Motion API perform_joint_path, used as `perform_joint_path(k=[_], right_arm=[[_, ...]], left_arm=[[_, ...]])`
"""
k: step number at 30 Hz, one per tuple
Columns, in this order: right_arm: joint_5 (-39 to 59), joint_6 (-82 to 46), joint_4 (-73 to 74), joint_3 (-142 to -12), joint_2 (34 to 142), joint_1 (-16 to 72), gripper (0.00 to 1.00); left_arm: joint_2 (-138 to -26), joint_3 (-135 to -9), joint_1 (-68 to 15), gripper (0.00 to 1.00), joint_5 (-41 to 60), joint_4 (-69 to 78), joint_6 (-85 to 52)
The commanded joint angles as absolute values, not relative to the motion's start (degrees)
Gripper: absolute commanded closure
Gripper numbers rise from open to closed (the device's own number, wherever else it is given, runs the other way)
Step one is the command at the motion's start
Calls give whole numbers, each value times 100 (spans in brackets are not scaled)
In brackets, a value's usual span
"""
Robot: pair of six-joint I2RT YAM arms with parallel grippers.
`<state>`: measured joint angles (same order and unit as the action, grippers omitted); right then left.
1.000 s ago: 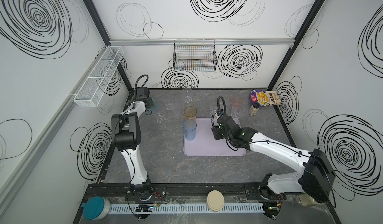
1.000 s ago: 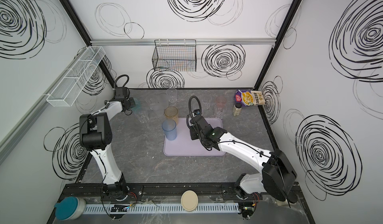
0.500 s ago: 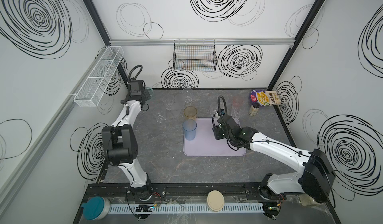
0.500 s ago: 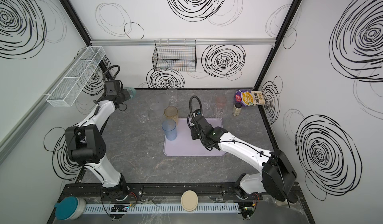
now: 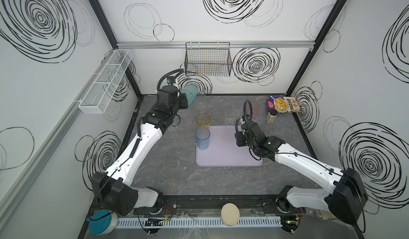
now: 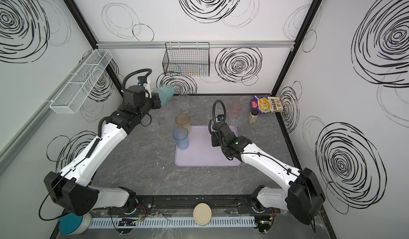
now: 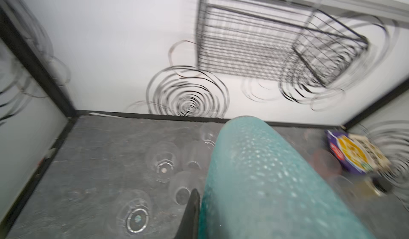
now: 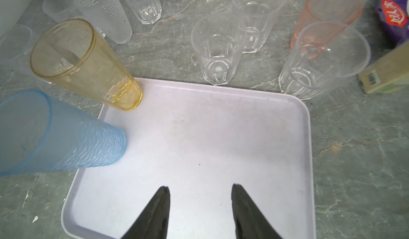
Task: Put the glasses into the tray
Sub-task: 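Carry the teal glass with the left gripper over the tray beside the blue glass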
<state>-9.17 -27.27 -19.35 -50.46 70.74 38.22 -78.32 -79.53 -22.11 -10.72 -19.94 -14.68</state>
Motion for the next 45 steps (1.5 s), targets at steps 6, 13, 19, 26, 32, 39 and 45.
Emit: perform_joint_path(k=[6, 13, 19, 26, 32, 39, 45], right_arm=[[-713, -2882, -1948, -4726, 6768, 3305, 50], [-442, -2929, -1801, -4393, 6518, 3023, 50], [-210, -2977, -1707, -4228, 6478, 3035, 50], [-141, -3084, -1730, -4182, 6502, 3093, 50], [-79, -3133, -1651, -4095, 6503, 3190, 50], [-44, -3217, -1498, -4047, 6672, 3356, 50], [-68, -3249, -1472, -4068, 6775, 3438, 50]], left_arm=[[-7955, -8001, -3898, 100, -633, -3263, -934], [-8328, -7630, -4766, 100, -621, -4187, -693], [-8481, -7170, -4949, 100, -905, -4509, -695], [-8560, -6806, -4847, 100, -966, -4402, -693], [-8556, -6480, -4585, 100, -1019, -4351, -659], [-8508, -6311, -4372, 100, -1162, -4374, -555], [-8614, -6274, -4318, 100, -1367, -4560, -452]])
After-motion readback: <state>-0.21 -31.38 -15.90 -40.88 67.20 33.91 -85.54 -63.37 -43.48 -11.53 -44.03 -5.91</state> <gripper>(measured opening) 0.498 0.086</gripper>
